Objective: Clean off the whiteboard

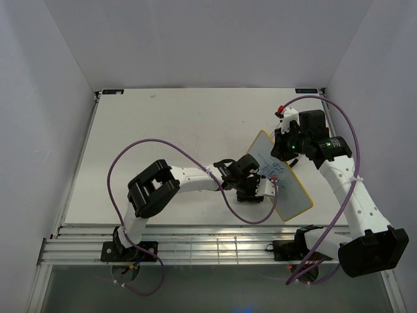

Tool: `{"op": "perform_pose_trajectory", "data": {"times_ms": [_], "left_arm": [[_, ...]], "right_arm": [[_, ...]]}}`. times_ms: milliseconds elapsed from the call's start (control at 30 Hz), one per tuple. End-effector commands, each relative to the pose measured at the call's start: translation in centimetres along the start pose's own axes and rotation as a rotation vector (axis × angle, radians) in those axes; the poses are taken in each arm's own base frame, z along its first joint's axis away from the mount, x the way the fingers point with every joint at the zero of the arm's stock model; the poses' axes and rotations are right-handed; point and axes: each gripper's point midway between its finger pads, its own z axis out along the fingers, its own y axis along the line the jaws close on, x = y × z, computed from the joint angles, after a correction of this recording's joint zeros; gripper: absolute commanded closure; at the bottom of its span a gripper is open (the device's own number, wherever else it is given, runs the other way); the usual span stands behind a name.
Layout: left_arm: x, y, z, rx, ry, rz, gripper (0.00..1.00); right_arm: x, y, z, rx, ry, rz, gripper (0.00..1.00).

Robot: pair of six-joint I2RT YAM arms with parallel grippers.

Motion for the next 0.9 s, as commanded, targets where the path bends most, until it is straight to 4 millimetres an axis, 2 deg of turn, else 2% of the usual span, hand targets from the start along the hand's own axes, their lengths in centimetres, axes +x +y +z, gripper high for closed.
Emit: {"op": "perform_pose_trajectory", "data": {"times_ms": [0, 100, 267, 333, 433, 500, 567, 600, 667, 700, 733, 767, 800, 833, 867], "left_arm": [[-0.7, -0.3, 0.0, 0.012, -0.028, 0.004, 0.44], [-0.5, -0.2, 0.1, 0.013, -0.026, 0.0, 0.44], [-0.9, -0.3, 0.1, 0.018, -0.045, 0.002, 0.51], [-0.9, -0.3, 0.1, 0.019, -0.045, 0.001, 0.58], [-0.6, -0.1, -0.1, 0.01, -0.038, -0.009, 0.77], [-0.7, 0.6, -1.0, -0.018, -0.043, -0.026, 0.79], [-0.5, 1.5, -2.2, -0.071, -0.058, -0.077, 0.79], [-1.9, 2.1, -4.1, -0.113, -0.1, -0.078, 0.79], [-3.0, 3.7, -6.5, -0.245, -0.154, -0.11, 0.8], [-3.1, 3.4, -8.5, -0.294, -0.176, -0.119, 0.81], [-3.6, 4.0, -9.8, -0.359, -0.204, -0.128, 0.83], [-3.7, 5.4, -11.5, -0.471, -0.221, -0.155, 0.9], [-2.8, 4.9, -12.1, -0.497, -0.218, -0.199, 0.99], [-3.9, 5.3, -14.3, -0.553, -0.262, -0.202, 1.0], [-3.8, 5.7, -15.5, -0.609, -0.267, -0.224, 1.0]], "right_arm": [[-0.8, 0.2, -0.1, -0.002, -0.038, -0.028, 0.92], [-0.8, 0.1, -0.1, 0.002, -0.038, -0.029, 0.92], [-0.6, 0.1, 0.1, 0.0, -0.032, -0.028, 0.92], [-0.7, 0.1, 0.1, 0.003, -0.034, -0.029, 0.92], [-0.8, 0.1, 0.0, 0.007, -0.038, -0.032, 0.92], [-0.7, 0.0, 0.0, 0.01, -0.037, -0.032, 0.92], [-0.8, 0.0, 0.2, 0.006, -0.041, -0.033, 0.92], [-0.7, 0.1, 0.3, 0.003, -0.038, -0.032, 0.92], [-0.8, 0.2, 0.5, -0.006, -0.041, -0.031, 0.92], [-0.9, 0.3, 0.6, -0.018, -0.045, -0.029, 0.92], [-0.9, 0.5, 0.8, -0.027, -0.044, -0.028, 0.92], [-1.1, 0.5, 0.9, -0.033, -0.05, -0.027, 0.92], [-1.3, 0.6, 1.0, -0.038, -0.057, -0.026, 0.92], [-1.3, 0.8, 1.3, -0.051, -0.052, -0.023, 0.92], [-1.4, 0.8, 1.4, -0.056, -0.052, -0.022, 0.92]]}}
